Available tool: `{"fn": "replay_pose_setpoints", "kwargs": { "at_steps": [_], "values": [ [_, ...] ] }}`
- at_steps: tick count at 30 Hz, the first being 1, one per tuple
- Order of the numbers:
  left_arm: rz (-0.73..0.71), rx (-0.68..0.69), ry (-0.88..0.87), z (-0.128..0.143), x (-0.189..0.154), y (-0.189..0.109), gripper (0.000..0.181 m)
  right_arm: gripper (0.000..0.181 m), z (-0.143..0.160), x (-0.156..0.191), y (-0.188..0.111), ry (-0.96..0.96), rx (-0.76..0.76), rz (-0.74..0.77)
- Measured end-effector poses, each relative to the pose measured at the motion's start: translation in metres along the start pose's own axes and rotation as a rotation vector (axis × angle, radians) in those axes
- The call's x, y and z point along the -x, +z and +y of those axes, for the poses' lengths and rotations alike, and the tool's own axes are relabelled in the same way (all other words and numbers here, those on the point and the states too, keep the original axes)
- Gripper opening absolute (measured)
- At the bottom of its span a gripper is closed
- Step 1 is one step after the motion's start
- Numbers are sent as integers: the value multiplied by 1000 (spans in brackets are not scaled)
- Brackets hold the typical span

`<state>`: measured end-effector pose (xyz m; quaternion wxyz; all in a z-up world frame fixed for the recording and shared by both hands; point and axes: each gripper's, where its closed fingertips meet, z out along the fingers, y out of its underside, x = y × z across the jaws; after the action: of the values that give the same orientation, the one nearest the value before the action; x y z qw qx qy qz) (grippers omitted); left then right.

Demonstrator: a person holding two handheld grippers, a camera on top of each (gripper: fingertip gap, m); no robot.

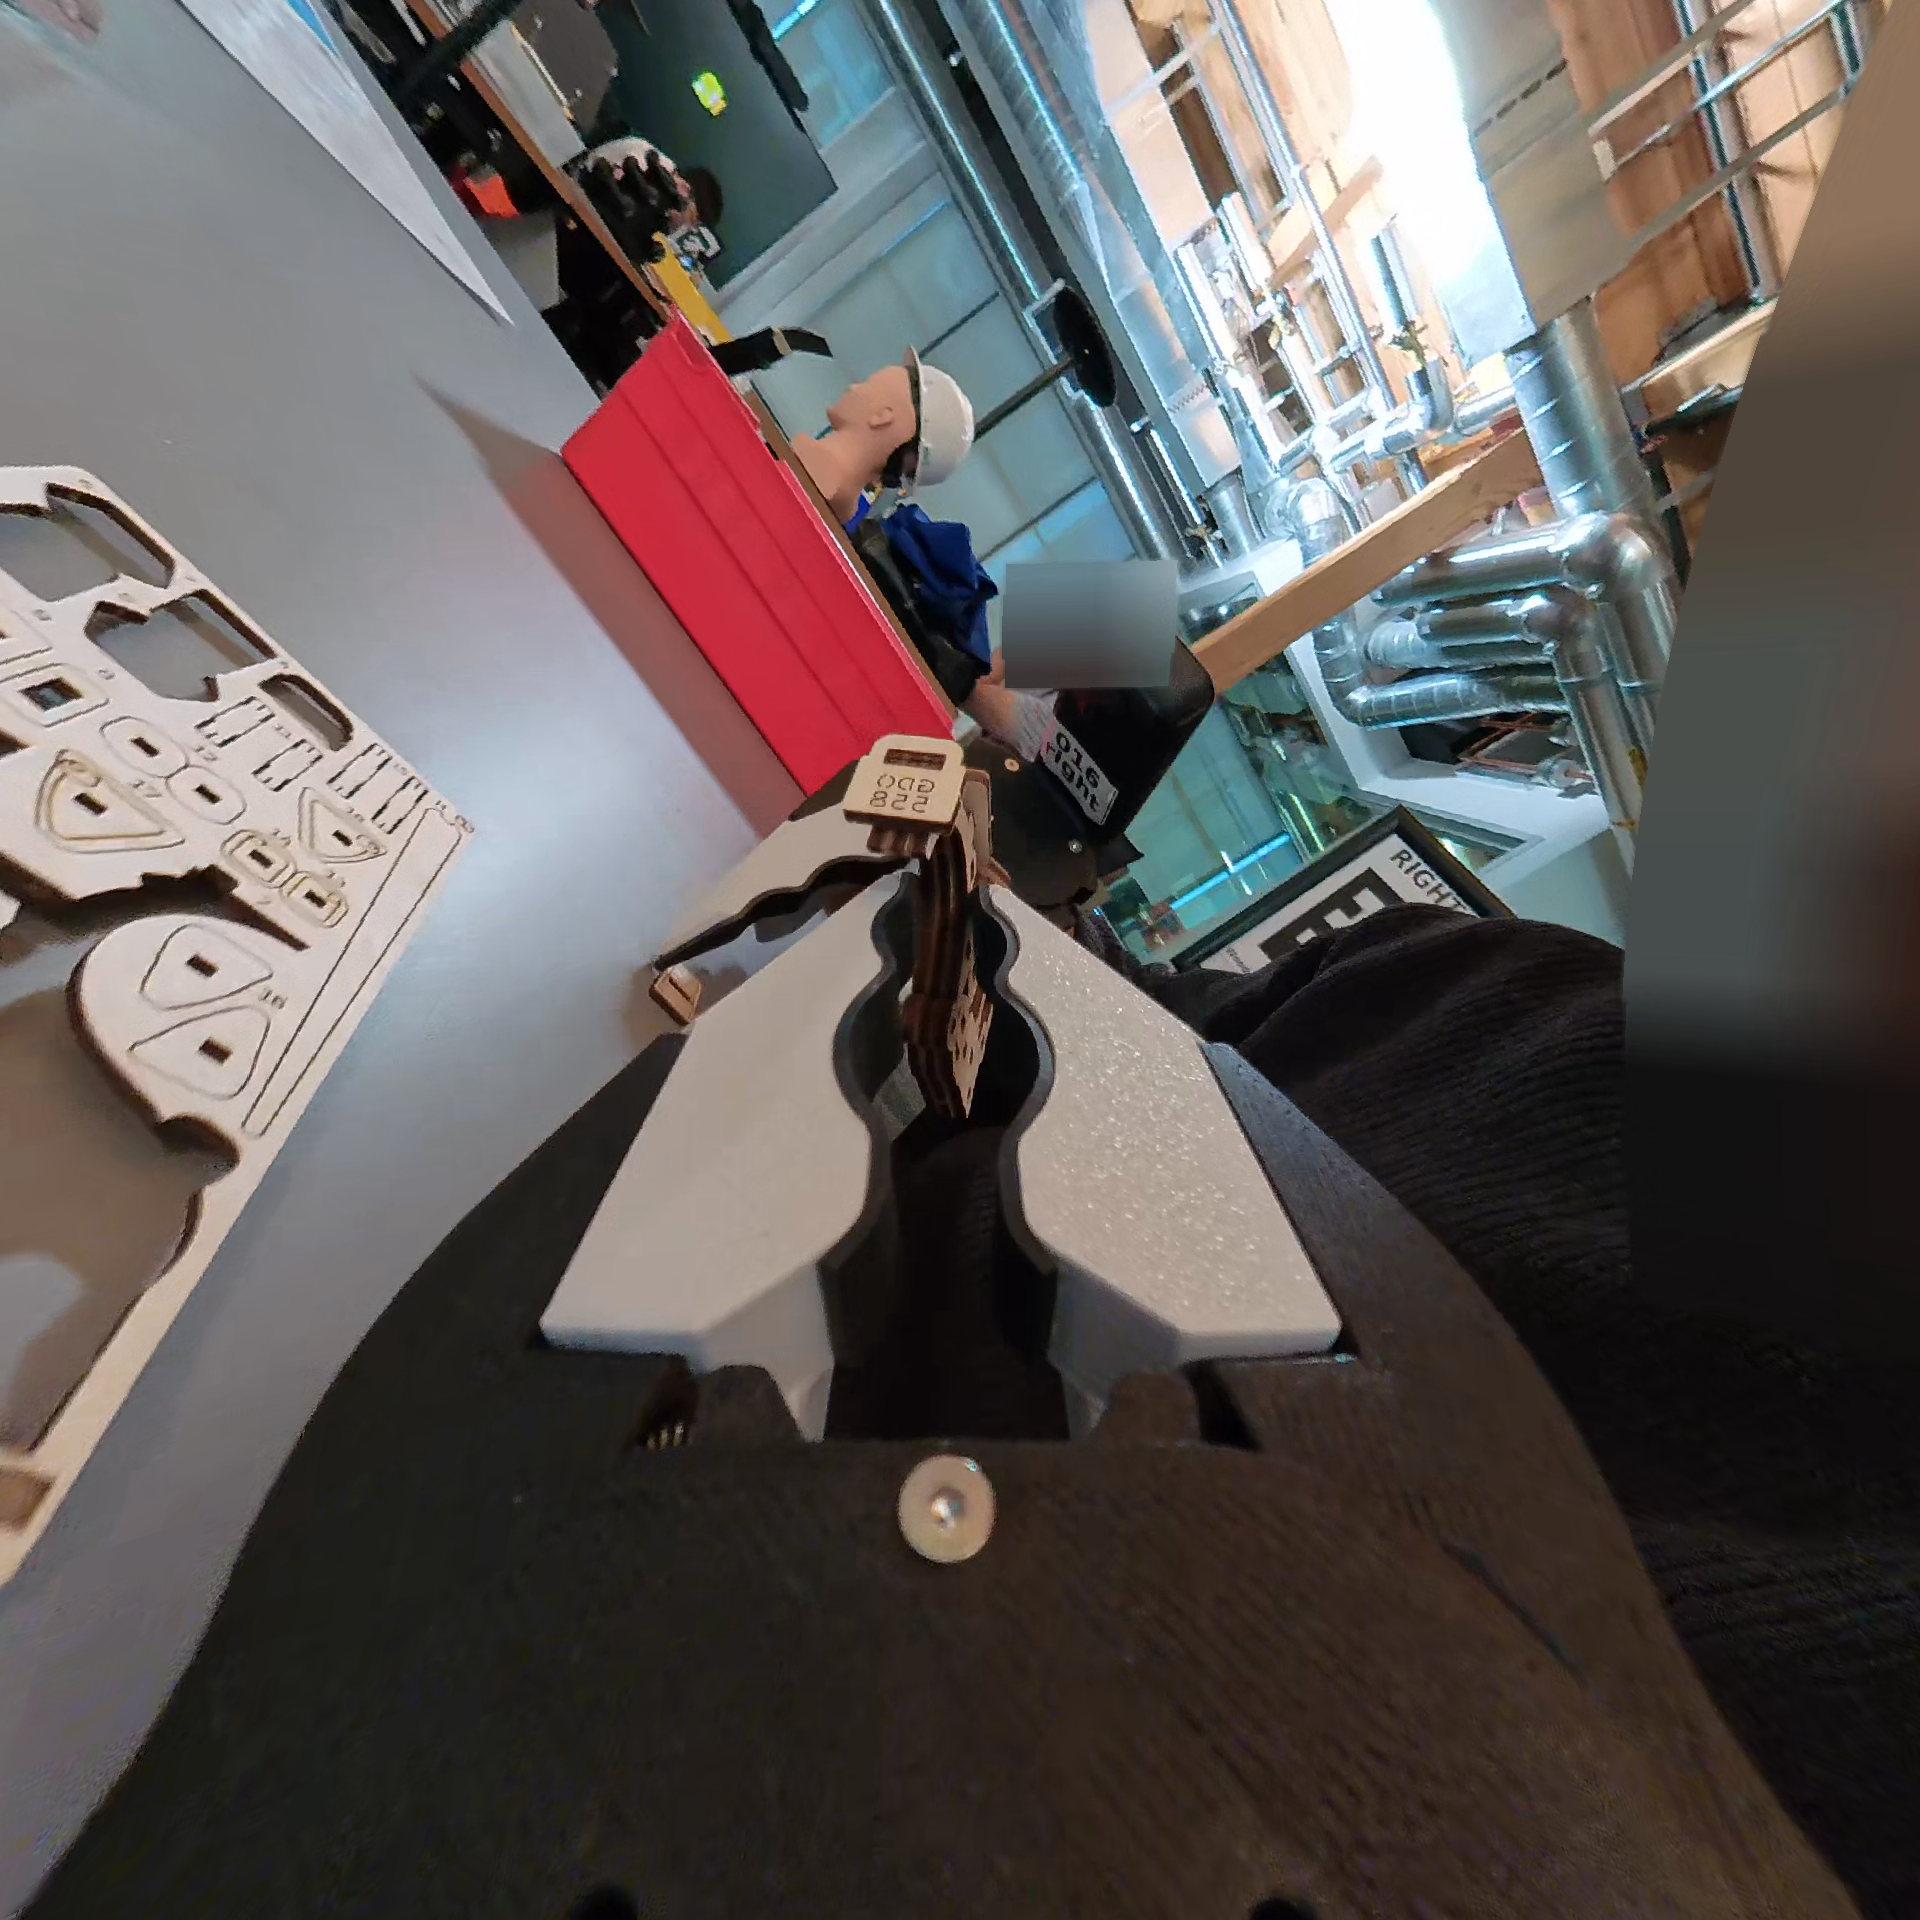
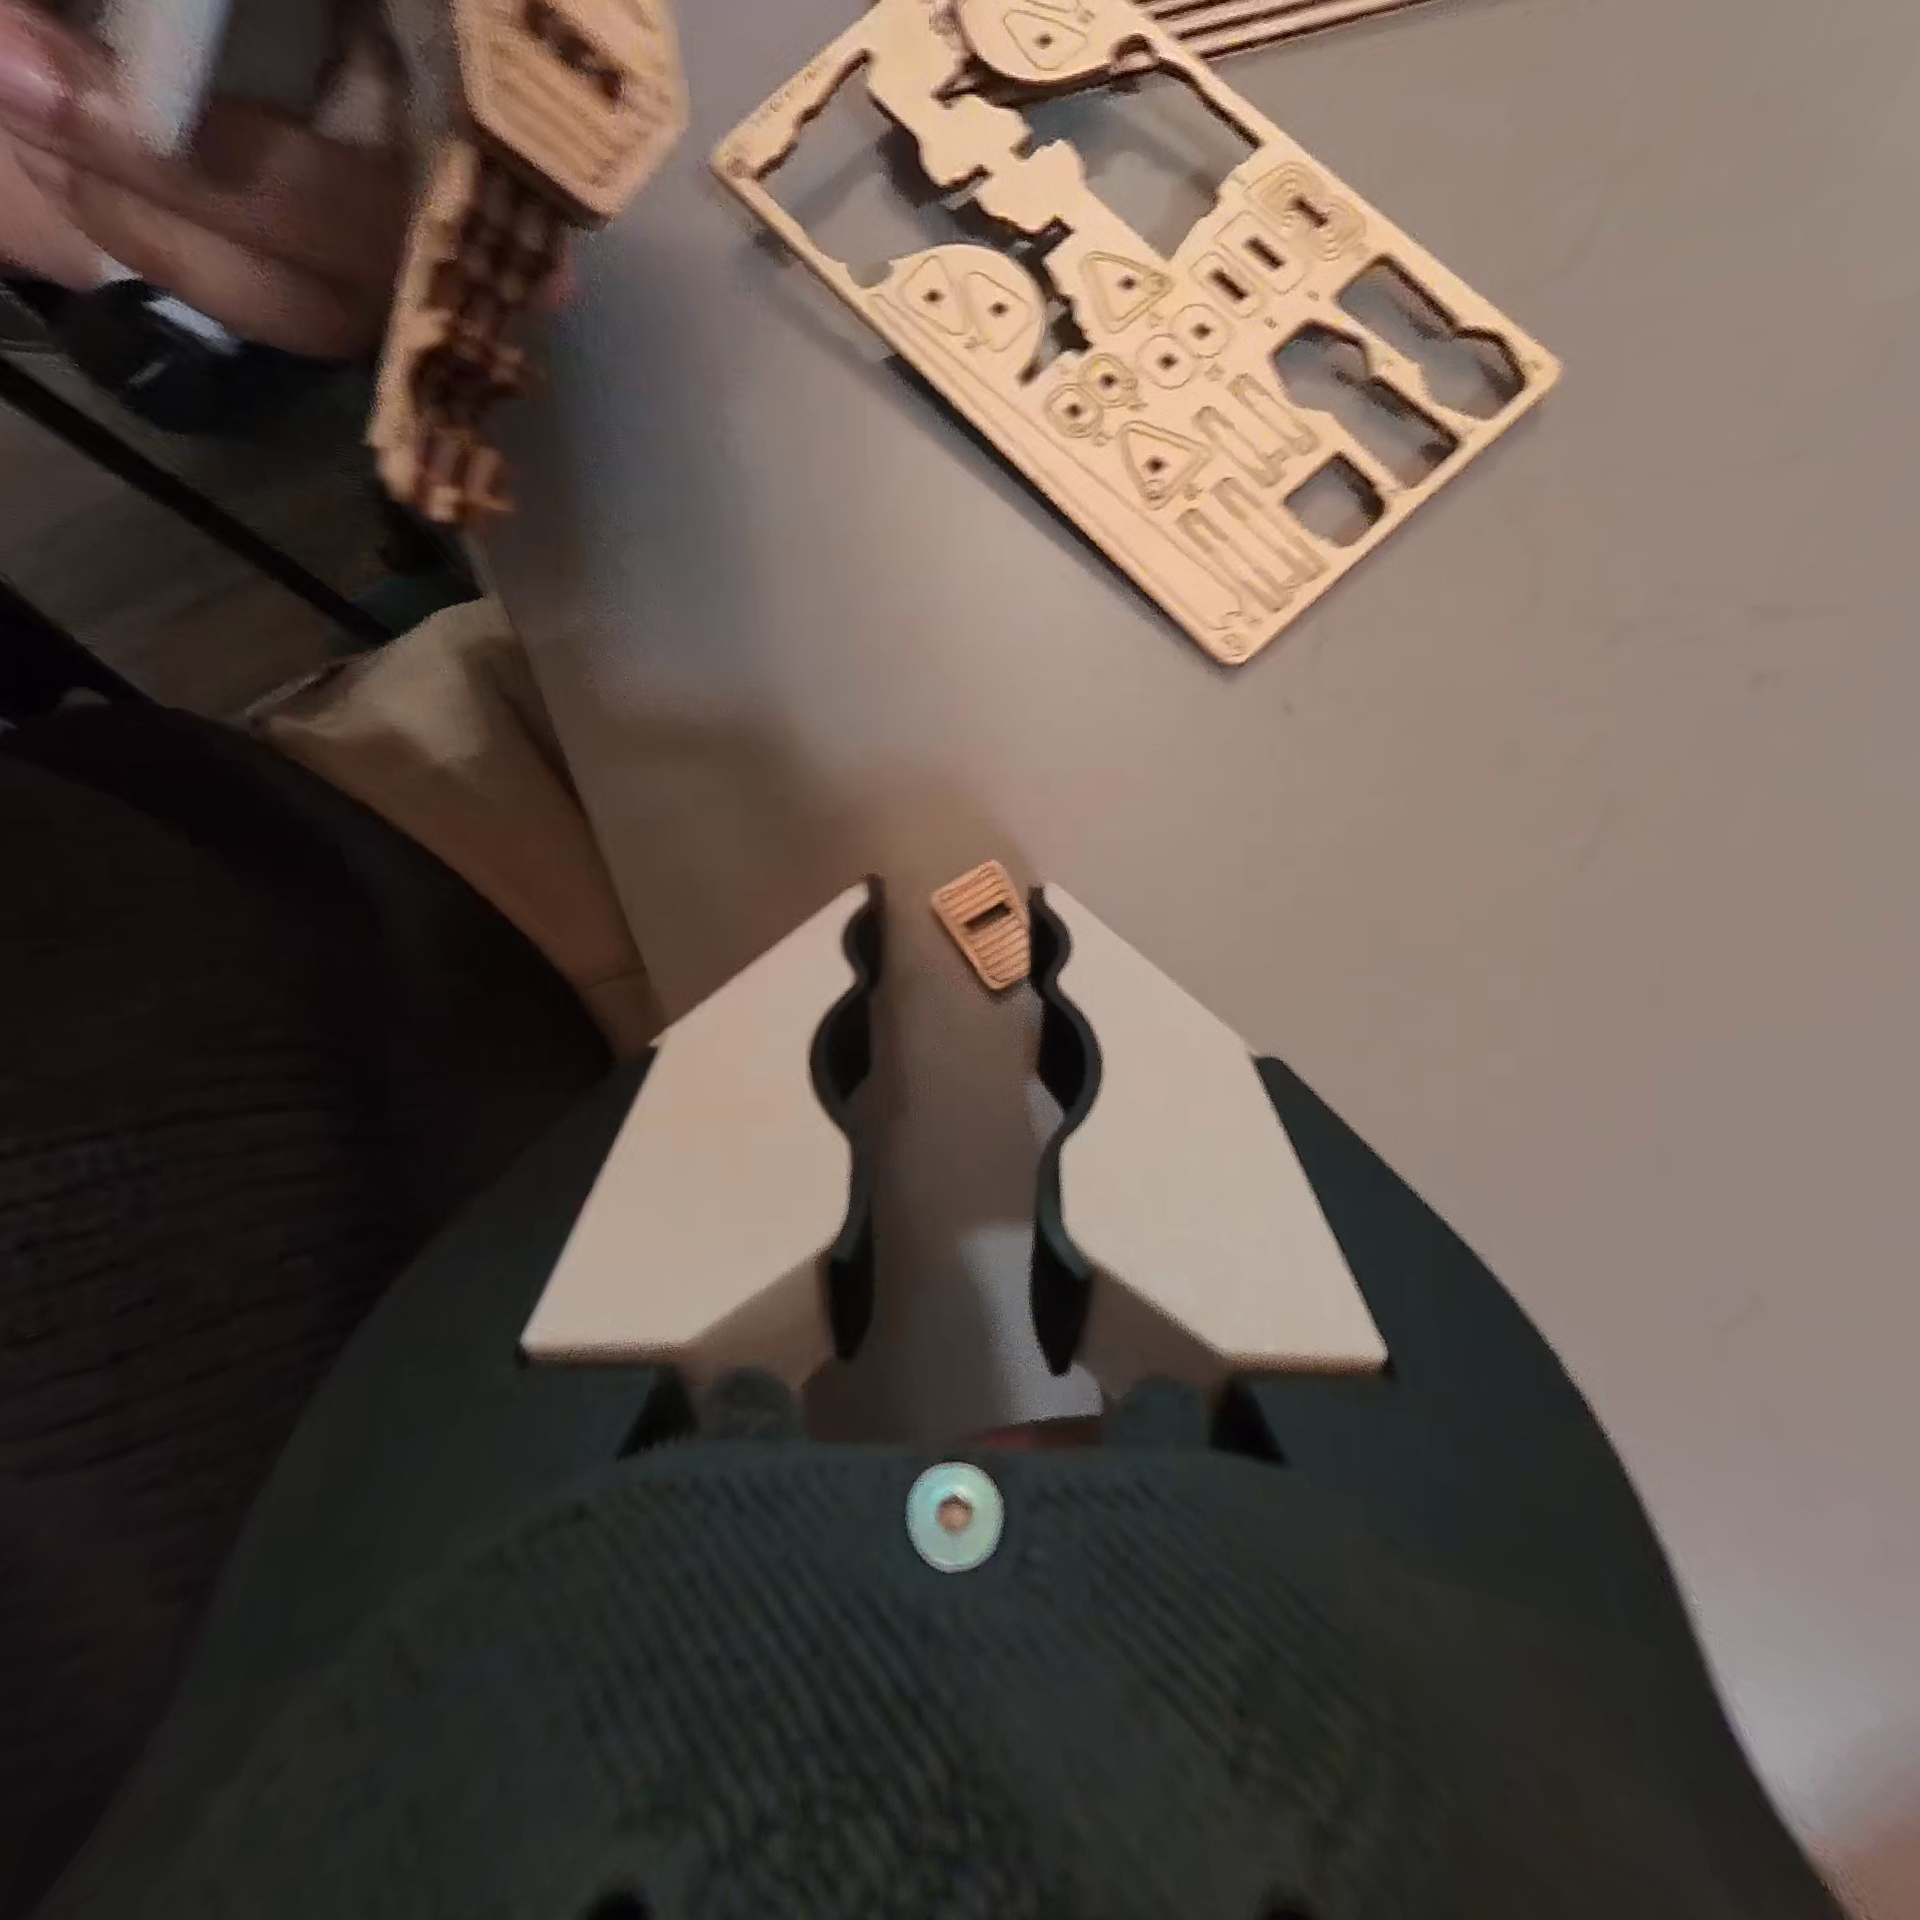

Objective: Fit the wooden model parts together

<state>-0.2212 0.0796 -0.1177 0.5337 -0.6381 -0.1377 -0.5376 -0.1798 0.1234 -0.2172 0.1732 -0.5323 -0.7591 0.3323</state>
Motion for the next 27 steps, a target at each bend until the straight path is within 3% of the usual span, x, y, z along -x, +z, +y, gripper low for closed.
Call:
{"fn": "replay_pose_setpoints", "kwargs": {
  "at_steps": [1,4,6,8,11,14,19,24,27],
  "values": [
    [13,12,-9,0,0,3,7,36,1,8,-2,7,-7,-30],
    [61,54,-38,2,-1,14,8,43,-2,28,-10,-23,-62,-123],
    [89,77,-53,2,-1,19,7,41,-3,17,-15,-89,-92,-40],
    [110,90,-67,1,-1,23,7,32,-1,7,-18,-139,-109,18],
    [133,88,-89,-4,-1,25,7,17,0,16,-24,-159,-163,-50],
    [152,86,-112,-6,0,27,8,19,-1,19,-30,-137,-195,-109],
    [166,89,-127,-5,-2,29,8,27,-3,9,-33,-181,-236,-56],
    [154,84,-117,-2,-3,26,8,13,1,10,-31,-299,-226,-92],
    [139,76,-109,0,-4,22,8,15,4,13,-33,-372,-225,-160]
  ]
}}
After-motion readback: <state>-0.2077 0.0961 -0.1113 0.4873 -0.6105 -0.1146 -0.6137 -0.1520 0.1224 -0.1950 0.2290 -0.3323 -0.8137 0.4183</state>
